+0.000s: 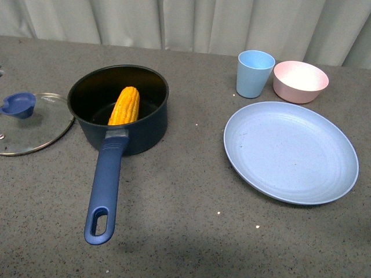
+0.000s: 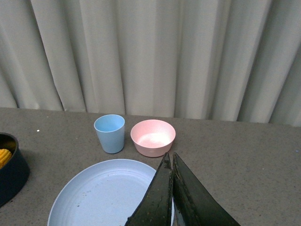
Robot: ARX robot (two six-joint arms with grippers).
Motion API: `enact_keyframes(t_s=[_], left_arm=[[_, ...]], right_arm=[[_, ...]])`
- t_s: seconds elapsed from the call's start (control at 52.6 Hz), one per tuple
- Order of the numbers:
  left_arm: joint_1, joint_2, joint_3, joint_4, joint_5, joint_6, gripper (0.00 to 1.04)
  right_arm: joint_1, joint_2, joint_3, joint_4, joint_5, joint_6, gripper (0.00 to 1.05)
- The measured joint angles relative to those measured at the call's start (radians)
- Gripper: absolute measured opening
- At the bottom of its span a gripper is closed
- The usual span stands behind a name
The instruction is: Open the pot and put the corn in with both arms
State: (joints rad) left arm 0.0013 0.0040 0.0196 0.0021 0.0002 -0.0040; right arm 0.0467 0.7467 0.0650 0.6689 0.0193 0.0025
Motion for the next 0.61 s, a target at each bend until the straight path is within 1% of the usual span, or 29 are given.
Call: enact_keyframes(t_s=[0.057, 0.114, 0.419, 0.609], left_arm=[[0.0, 0.0, 0.0, 0.0, 0.0, 0.0, 0.98], [0.0, 0.0, 0.0, 0.0, 0.0, 0.0, 0.98], [0.0, 0.0, 0.0, 0.0, 0.0, 0.0, 0.98], [0.0, 0.0, 0.0, 0.0, 0.0, 0.0, 0.98]], right_arm=[[-0.031, -0.016, -0.024, 0.021, -0.011, 0.0, 0.01], [-0.043, -0.036, -0.046, 0.023, -0.01, 0.001, 0.01], [-0.044, -0.252, -0.06, -0.18, -0.018, 0.0, 0.01], [-0.044, -0.343, -0.06, -0.264, -0.018, 0.0, 0.01]])
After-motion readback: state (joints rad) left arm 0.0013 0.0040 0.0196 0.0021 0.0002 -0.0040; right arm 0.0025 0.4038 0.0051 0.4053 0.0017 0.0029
